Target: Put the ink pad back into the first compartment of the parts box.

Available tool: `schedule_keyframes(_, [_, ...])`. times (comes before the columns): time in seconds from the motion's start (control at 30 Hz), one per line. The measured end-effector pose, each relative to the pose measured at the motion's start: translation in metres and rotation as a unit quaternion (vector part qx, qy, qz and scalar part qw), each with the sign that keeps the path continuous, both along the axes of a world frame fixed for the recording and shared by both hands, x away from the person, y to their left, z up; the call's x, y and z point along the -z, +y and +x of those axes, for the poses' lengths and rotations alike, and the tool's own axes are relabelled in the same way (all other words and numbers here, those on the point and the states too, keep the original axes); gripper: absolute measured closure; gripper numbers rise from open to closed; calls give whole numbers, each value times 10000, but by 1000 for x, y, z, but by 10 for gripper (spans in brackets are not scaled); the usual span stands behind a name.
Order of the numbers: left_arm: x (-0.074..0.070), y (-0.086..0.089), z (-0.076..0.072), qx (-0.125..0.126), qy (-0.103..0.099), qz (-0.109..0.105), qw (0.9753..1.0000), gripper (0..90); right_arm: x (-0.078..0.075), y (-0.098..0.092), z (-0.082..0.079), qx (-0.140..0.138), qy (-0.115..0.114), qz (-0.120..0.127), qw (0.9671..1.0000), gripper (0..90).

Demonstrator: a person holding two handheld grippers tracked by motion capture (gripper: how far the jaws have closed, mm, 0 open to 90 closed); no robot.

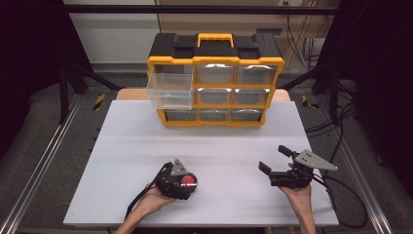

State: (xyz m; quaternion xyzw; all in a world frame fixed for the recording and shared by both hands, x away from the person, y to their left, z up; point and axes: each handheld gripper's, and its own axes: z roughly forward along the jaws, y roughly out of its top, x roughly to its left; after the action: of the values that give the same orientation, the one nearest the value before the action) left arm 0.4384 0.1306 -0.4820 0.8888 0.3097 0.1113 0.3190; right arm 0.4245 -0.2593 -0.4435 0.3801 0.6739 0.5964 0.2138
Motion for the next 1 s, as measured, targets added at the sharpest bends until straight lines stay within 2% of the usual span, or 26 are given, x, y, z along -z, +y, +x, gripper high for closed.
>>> schedule_keyframes(0.67, [0, -1, -1, -18, -33, 24, 10000, 292, 0, 1, 0, -12, 10, 9, 10000, 3])
schedule_keyframes(1.0, [-3, 2, 0, -31, -32, -55, 10000, 292, 0, 1, 0, -12, 4, 0, 10000, 3])
